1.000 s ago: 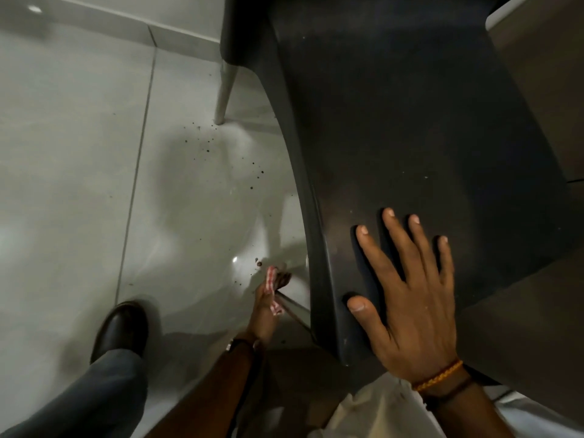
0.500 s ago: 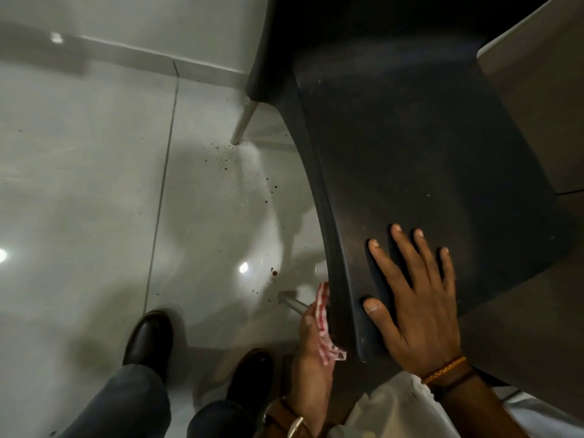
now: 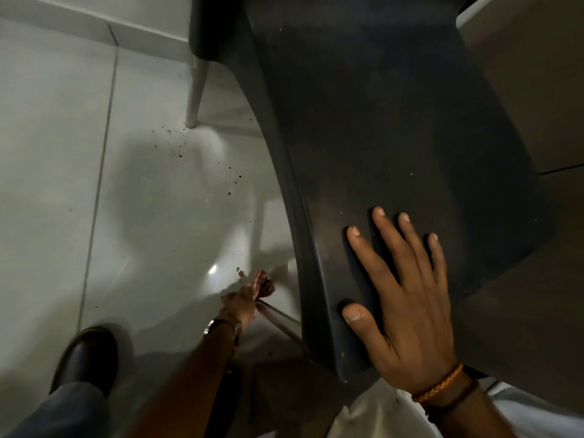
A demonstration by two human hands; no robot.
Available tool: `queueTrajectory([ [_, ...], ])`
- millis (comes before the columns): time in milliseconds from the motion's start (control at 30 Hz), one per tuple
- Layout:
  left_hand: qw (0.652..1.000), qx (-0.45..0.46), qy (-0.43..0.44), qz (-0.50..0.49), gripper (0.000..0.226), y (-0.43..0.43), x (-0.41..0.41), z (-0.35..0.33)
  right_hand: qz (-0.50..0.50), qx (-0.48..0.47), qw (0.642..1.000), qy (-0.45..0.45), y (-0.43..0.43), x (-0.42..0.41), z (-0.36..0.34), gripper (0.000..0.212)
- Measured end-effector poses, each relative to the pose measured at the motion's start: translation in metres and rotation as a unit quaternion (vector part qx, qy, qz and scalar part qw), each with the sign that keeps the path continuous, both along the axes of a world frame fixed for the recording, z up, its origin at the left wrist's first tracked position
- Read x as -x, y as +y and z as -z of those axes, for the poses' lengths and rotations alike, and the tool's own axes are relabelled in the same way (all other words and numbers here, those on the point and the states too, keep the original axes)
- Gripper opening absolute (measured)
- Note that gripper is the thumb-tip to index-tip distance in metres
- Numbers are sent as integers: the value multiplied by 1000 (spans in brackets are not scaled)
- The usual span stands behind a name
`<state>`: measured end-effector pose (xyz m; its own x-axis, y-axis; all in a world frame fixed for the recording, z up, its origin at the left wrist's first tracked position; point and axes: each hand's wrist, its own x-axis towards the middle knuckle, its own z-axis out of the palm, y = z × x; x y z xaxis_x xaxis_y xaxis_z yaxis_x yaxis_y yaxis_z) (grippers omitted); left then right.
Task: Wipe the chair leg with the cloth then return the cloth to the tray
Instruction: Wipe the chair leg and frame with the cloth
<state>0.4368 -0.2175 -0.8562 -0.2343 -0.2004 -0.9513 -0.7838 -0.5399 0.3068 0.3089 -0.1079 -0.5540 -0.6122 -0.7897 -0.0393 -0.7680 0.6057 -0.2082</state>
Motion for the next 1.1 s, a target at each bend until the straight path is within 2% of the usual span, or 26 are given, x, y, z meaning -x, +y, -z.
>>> queueTrajectory([
  [133, 996, -26, 60, -66, 35, 5, 9, -9, 3, 7, 1000, 2, 0, 0, 1, 71],
  [200, 996, -18, 73, -37, 33, 5, 10, -35, 5, 2, 1000, 2, 0, 0, 1, 72],
  [300, 995, -2, 97, -32, 31, 5, -1, -98, 7, -5, 1000, -1, -1, 0, -1, 71],
  [433, 981, 42, 180, -67, 28, 24, -20, -207, 13, -22, 1000, -11, -2, 1, -3, 71],
  [533, 975, 90, 189, -69, 28, 28, -27, -246, 16, -30, 999, -17, -2, 0, -4, 71],
  [633, 976, 0, 204, -77, 33, 21, -26, -210, 16, -30, 999, -19, -3, -1, -6, 72],
  [700, 981, -50, 153, -106, 37, 13, -18, -153, 14, -25, 999, -15, -3, 0, -5, 72],
  [767, 990, -66, 109, -63, 42, 2, -7, -95, 11, -19, 1000, -12, -2, 0, -3, 71],
  [833, 992, -67, 104, -8, 47, -6, 4, -53, 5, -14, 1000, -10, 1, 0, -2, 71],
  [900, 992, -73, 98, -13, 44, -6, 11, -15, -4, -6, 1000, -7, 2, 1, 0, 71],
  [1000, 995, -53, 69, -43, 39, 0, 17, 1, -3, -7, 1000, 0, 1, 2, 3, 72],
  [1100, 993, -25, 58, -96, 39, 11, 12, -33, 0, -8, 1000, 0, 1, 1, 0, 72],
])
